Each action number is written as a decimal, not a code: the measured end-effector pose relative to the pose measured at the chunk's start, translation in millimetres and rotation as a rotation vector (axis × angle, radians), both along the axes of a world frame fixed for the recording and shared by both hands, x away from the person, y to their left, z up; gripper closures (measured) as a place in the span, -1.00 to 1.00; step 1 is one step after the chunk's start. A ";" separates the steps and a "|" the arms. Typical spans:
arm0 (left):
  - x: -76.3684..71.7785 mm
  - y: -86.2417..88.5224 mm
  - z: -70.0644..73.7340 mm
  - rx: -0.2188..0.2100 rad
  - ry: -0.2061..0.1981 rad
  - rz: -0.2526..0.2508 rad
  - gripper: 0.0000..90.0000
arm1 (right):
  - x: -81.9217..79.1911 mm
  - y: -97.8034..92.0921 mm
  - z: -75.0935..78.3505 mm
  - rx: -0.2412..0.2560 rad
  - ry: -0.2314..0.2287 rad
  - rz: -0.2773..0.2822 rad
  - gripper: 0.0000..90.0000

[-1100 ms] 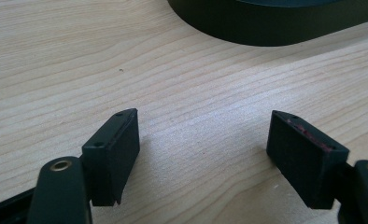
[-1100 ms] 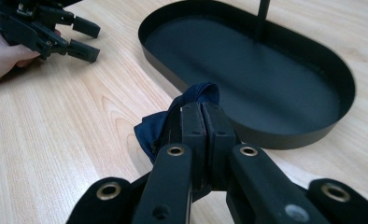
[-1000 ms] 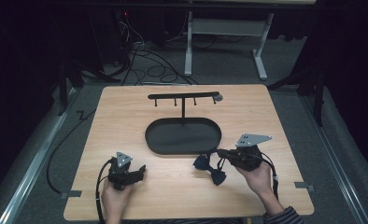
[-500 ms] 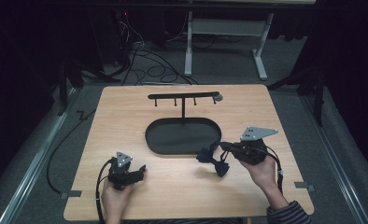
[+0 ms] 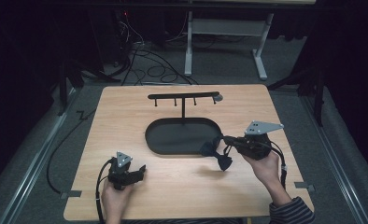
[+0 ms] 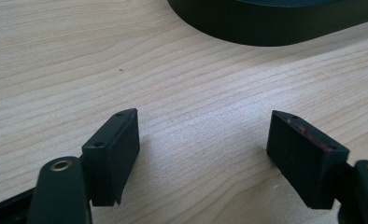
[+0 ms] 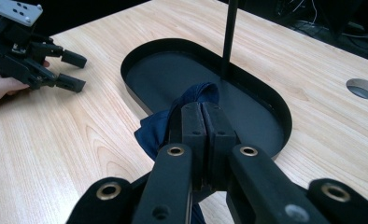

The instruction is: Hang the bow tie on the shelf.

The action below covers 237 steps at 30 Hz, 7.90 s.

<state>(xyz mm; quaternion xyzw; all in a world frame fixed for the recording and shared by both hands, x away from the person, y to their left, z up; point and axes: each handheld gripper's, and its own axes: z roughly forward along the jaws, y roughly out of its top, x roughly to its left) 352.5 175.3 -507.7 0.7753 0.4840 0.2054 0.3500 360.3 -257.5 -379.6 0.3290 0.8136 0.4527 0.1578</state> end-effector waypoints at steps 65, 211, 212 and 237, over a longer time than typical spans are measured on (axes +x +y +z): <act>-0.2 0.1 0.1 0.001 0.002 -0.002 -0.43 | 83.7 14.3 52.2 -0.019 -0.065 -0.065 1.00; -0.4 -0.4 0.0 0.003 0.000 0.001 -0.43 | -0.2 -103.7 -9.9 0.163 -0.008 -0.289 0.14; -0.4 -0.4 0.0 0.003 0.000 0.001 -0.43 | -0.8 -103.6 -11.4 0.165 -0.006 -0.290 0.14; -0.4 -0.4 0.0 0.003 0.000 0.001 -0.43 | -8.5 -92.9 -37.5 0.197 0.027 -0.263 0.18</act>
